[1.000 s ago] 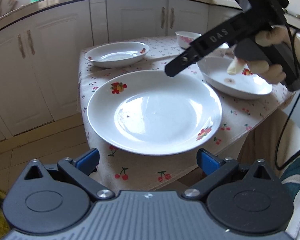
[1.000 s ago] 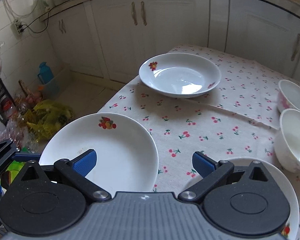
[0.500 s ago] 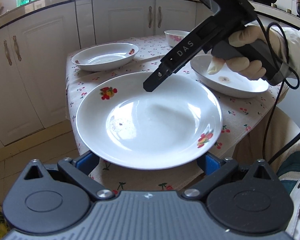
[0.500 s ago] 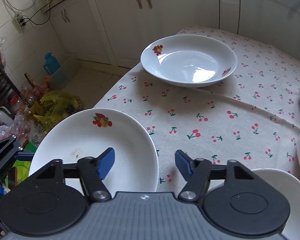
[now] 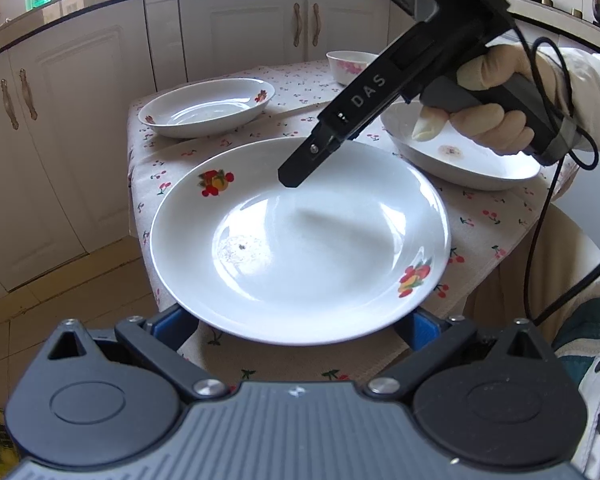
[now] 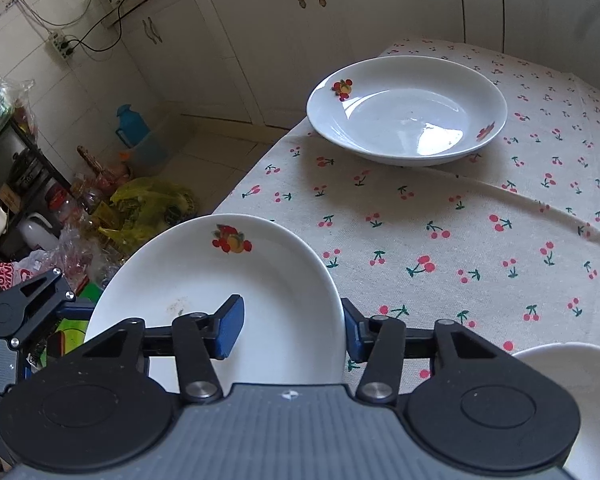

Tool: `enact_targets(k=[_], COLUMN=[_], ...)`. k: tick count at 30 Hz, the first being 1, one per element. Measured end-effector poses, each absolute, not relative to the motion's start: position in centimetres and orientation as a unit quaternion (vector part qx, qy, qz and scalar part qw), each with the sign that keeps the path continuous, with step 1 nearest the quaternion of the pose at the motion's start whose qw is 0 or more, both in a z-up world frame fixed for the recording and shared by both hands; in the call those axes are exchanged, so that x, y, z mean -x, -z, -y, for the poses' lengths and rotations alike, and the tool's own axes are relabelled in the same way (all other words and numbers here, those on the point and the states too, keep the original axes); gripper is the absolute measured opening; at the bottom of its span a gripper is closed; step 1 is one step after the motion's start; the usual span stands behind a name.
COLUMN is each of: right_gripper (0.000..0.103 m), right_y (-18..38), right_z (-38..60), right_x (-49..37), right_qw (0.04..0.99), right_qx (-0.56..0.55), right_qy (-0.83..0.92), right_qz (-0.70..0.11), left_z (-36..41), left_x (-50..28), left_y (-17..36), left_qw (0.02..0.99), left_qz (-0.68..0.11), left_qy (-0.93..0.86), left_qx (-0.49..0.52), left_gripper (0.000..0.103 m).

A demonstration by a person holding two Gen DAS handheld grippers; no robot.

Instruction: Organize plates and bowls

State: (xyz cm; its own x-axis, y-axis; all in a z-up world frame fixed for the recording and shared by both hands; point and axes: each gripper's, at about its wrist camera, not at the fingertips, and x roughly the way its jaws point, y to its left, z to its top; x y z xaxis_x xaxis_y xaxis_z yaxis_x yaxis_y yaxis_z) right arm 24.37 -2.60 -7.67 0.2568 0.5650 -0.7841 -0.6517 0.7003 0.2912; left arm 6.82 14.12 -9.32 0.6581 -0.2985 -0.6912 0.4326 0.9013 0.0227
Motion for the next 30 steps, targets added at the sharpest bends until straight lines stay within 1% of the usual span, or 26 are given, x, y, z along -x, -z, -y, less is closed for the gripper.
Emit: enact_targets(k=[17,30], right_gripper=[0.057,0.058], right_y=[7.0,7.7], right_z=[4.6,5.3], right_x=[-27.9,-28.9], right_qw=[0.823,0.829], right_qx=[0.027,0.023], right_qy=[-0.34,-0.318], right_qz=[-0.455,-0.459], left_z=[-13.3,-12.8], left_x=[-11.5,-12.7], left_y=[9.5,9.7], left_qw=[0.906,0.905], left_qz=[-0.339,-0.332], left_qy=[0.225,0.233], left_qx=[-0.119,-0.129], left_gripper=[0.102,0.102])
